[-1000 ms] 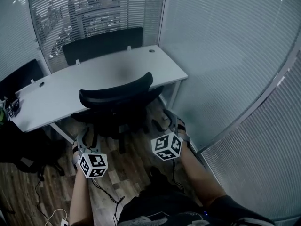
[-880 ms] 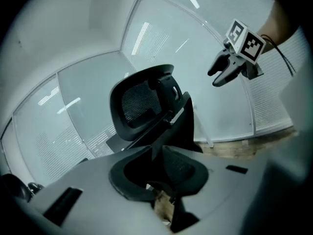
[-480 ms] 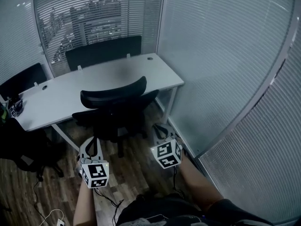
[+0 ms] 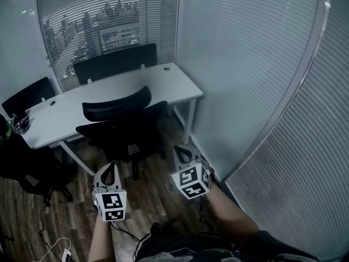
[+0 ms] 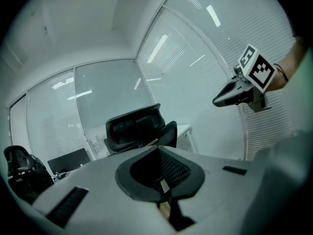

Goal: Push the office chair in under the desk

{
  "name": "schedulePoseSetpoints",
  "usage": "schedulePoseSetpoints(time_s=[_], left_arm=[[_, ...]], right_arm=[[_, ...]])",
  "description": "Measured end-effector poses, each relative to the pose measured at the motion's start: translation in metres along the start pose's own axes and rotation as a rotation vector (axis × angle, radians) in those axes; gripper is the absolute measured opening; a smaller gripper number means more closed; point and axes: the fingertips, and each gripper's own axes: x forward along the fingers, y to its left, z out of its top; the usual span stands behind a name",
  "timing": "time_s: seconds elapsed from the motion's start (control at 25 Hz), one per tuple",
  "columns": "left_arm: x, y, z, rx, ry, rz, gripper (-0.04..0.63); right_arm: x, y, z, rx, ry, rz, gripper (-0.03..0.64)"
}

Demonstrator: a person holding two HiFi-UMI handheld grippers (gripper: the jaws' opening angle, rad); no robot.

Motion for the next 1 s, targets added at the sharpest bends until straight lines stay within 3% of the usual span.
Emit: schedulePoseSetpoints(time_s=[0.24, 0.6, 1.0], left_arm=[[-0.032, -0.06, 0.033, 0.019, -0.023, -0.003, 0.015], [-0.113, -0.15, 0.048, -0.057, 0.021, 0.069, 0.014], [-0.195, -0.19, 0.065, -0.115, 0.059, 0.156, 0.014]], right_arm=[[-0.061, -0.021, -0.022, 0.0, -0.014, 0.015, 0.021], [-0.149, -0.029, -0.075, -0.003, -0.035, 0.115, 0.021], [-0.211, -0.022, -0.086, -0.011, -0.07, 0.213, 0.021]])
